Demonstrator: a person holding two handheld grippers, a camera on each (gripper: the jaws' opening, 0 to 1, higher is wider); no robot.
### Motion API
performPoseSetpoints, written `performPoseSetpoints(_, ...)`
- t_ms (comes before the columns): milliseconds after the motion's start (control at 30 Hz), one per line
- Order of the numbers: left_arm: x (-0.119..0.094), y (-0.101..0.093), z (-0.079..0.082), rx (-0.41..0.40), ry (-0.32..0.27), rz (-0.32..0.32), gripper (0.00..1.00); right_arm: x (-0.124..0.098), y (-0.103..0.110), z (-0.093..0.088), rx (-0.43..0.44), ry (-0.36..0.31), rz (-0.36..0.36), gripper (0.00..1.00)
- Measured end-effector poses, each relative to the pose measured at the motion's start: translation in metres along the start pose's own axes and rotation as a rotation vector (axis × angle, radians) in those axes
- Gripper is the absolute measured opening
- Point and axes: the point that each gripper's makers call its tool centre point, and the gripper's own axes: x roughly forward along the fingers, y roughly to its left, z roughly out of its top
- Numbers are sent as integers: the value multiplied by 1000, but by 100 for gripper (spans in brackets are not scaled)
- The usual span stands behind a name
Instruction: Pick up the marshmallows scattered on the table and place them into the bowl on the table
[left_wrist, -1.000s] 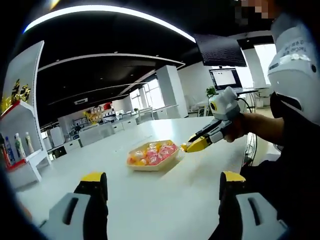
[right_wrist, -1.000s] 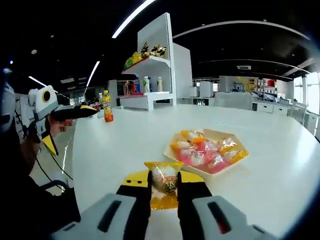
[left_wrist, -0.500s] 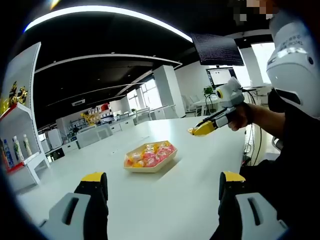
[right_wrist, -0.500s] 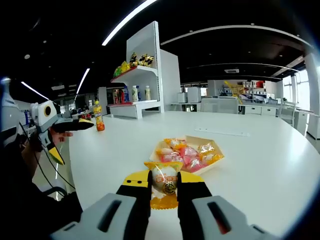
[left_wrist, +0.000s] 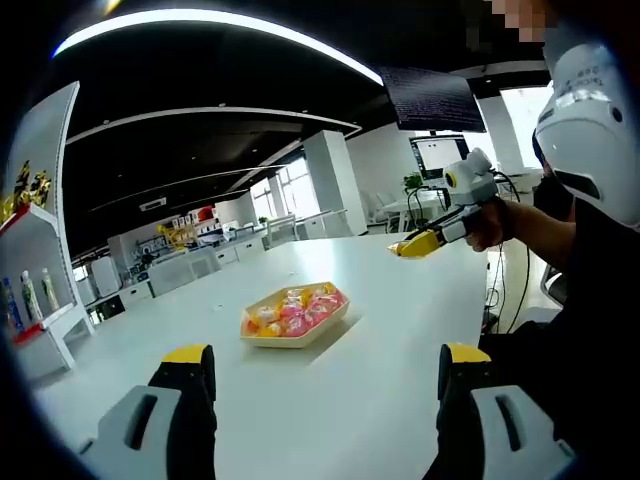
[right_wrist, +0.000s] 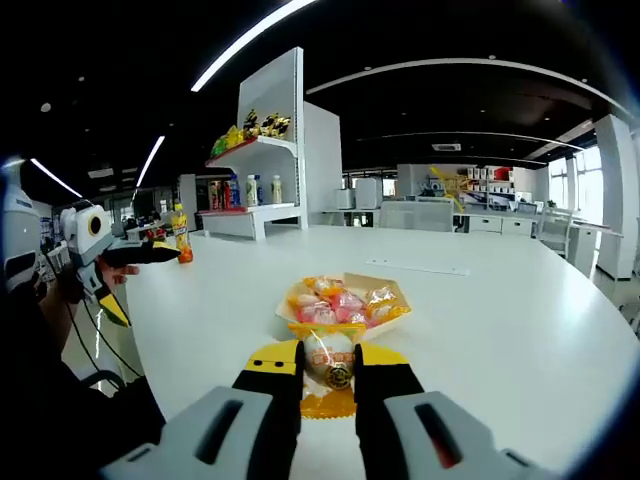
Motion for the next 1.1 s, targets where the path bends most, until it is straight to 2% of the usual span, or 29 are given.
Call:
performPoseSetpoints(467,8,-10,2,5,3,-29,91,-16,-13,3,-2,-17,-43,18)
performPoseSetpoints(967,9,-8,-1,37,14,-22,92,-15,-14,8,3,-27,-43,18)
performPoseSetpoints(1100,9,-7,-1,25,14,-25,92,-14,-16,10,4,-30,-47,18)
